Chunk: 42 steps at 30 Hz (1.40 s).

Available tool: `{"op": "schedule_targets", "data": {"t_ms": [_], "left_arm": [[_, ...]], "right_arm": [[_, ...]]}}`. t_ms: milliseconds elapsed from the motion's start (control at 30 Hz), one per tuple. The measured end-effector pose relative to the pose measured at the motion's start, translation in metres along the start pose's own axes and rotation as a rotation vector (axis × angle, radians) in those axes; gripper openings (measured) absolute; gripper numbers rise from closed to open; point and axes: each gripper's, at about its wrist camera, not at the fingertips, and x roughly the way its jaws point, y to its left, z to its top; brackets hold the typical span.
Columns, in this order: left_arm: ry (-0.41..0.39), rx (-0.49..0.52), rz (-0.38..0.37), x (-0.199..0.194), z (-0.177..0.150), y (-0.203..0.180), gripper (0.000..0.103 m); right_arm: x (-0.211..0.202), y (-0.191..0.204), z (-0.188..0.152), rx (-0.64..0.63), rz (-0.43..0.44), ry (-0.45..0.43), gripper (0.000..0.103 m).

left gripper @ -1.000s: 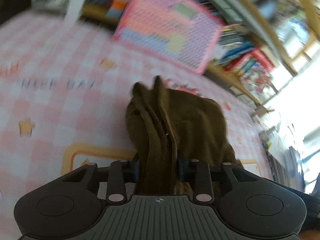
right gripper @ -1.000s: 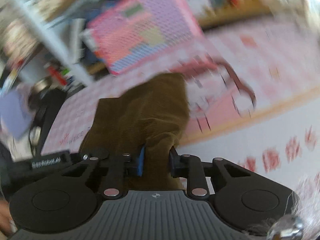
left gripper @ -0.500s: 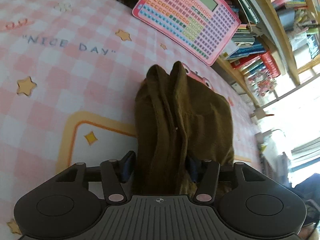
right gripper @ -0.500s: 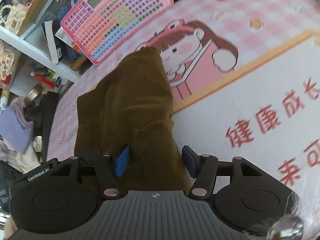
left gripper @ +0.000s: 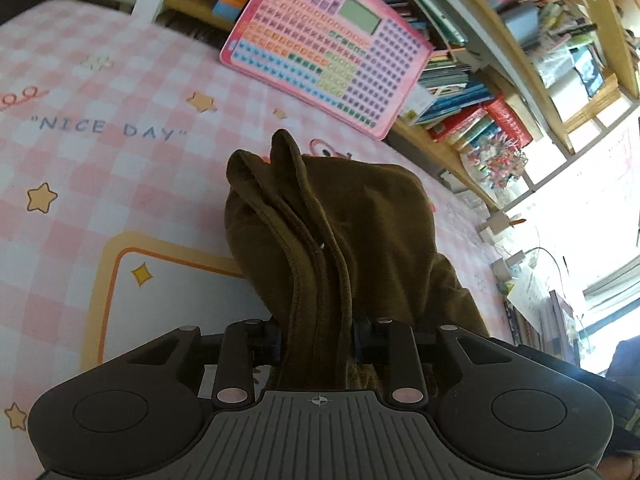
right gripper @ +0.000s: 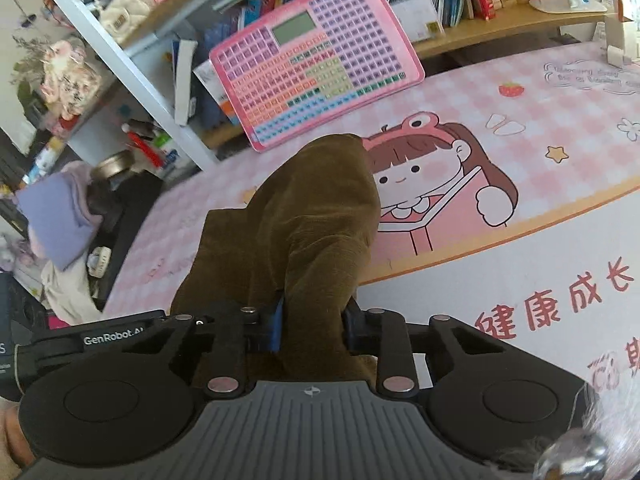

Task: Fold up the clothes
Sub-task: 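Grasp the folded trousers with both grippers and lift them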

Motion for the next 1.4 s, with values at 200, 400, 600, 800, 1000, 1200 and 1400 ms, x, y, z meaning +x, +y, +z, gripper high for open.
{"op": "schedule_targets", "data": {"t_ms": [200, 400, 600, 800, 1000, 1200, 1400], "left_arm": [[-0.034, 0.006, 0.033, -0.003, -0.011, -0.023, 0.027], [-0.06, 0.011, 0.077, -0.006, -0.028, -0.054, 0.028], [-0.074, 0.022, 0.114, -0.007, -0.043, -0.08, 0.028], [-0.07, 0.047, 0.131, -0.003, -0.049, -0.1, 0.028], [-0.074, 0.078, 0.126, 0.002, -0.046, -0.114, 0.028], [-0.094, 0.106, 0.096, 0.011, -0.017, -0.112, 0.028], [-0.136, 0.108, 0.055, 0.018, 0.043, -0.089, 0.028]], "right_arm": [[-0.013, -0.013, 0.004, -0.031, 0.041, 0.005, 0.026], [-0.034, -0.036, 0.009, -0.041, 0.096, 0.01, 0.026], [-0.051, -0.058, 0.007, -0.054, 0.135, 0.021, 0.026], [-0.065, -0.08, 0.006, -0.028, 0.158, 0.012, 0.026], [-0.075, -0.092, 0.01, -0.009, 0.169, -0.014, 0.026], [-0.066, -0.091, 0.033, -0.006, 0.171, -0.045, 0.026], [-0.03, -0.064, 0.077, -0.039, 0.184, -0.083, 0.026]]}}
